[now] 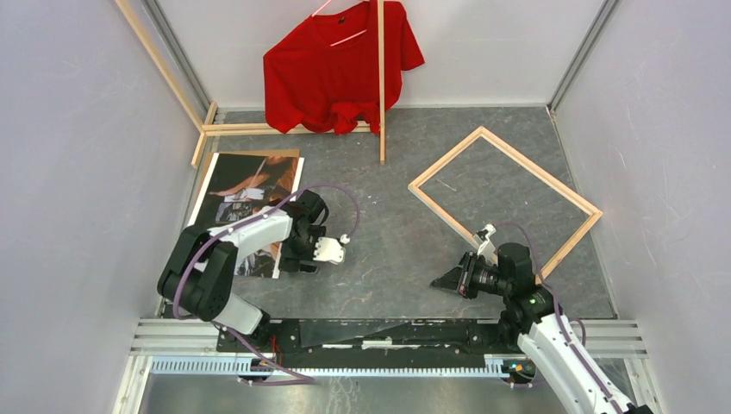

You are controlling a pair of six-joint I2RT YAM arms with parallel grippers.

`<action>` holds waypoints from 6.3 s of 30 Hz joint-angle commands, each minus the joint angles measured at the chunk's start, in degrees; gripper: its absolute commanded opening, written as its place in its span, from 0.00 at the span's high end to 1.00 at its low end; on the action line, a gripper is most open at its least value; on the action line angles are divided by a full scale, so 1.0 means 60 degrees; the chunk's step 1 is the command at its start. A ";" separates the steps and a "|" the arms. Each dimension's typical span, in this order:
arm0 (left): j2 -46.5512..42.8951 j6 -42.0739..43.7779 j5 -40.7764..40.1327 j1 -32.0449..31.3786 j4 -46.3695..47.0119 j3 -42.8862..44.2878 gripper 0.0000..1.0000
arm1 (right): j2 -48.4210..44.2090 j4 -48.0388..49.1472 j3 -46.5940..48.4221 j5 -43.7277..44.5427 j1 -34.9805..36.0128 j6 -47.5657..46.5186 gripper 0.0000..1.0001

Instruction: Put the photo into the frame

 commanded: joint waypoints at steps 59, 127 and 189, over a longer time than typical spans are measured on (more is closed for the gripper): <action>0.9263 -0.9886 0.2167 -0.1789 0.2997 1.2505 0.53 | 0.3522 -0.0752 0.9275 0.9866 -0.1122 -0.5573 1.00; 0.3258 -1.1042 0.1572 0.2436 0.0975 0.4294 0.73 | 0.6636 0.2221 0.8432 0.3723 -0.1109 -0.4712 1.00; 0.2605 -1.2076 0.3756 0.2940 0.1647 0.3451 0.33 | 0.7338 0.6048 0.9048 0.0435 0.0087 -0.0762 1.00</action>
